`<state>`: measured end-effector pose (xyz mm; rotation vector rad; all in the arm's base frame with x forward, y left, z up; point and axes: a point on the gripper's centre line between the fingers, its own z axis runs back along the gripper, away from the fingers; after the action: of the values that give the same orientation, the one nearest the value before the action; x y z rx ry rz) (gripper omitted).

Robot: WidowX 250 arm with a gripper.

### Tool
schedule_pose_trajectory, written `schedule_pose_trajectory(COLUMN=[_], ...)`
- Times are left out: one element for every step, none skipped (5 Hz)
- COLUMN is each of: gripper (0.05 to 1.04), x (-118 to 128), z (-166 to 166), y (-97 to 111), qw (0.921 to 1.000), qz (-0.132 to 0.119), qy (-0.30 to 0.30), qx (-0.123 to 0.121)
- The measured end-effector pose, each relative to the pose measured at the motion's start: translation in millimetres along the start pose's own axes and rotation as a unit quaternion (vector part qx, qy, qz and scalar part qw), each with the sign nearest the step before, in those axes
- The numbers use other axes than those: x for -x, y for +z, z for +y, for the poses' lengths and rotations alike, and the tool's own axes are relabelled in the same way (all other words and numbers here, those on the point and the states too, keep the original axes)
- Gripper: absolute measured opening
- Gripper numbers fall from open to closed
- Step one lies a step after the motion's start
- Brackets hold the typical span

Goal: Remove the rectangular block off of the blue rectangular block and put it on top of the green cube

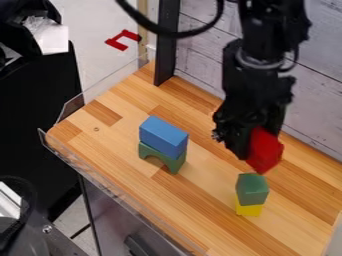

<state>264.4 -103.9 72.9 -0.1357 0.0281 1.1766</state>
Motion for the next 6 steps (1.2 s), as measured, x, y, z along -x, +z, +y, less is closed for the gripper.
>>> schedule_pose_trajectory(gripper=[0.585,0.585,0.585,0.585,0.585,0.585], x=[14.1,17.4,17.0,14.2,6.3,-0.6], z=[-1.4,-7.6,-9.1,-8.5,-7.2,-5.1], y=[-15.6,-24.7,-30.2,-34.3,-35.0,-35.4], qw=[0.9983,0.9963,0.9957,0.9961,0.9964,0.9966], qz=[0.006,0.014,0.015,0.023,0.023,0.024], qy=[-0.046,-0.072,-0.077,-0.075,-0.072,-0.067], qx=[-0.036,-0.044,-0.049,-0.039,-0.039,-0.041])
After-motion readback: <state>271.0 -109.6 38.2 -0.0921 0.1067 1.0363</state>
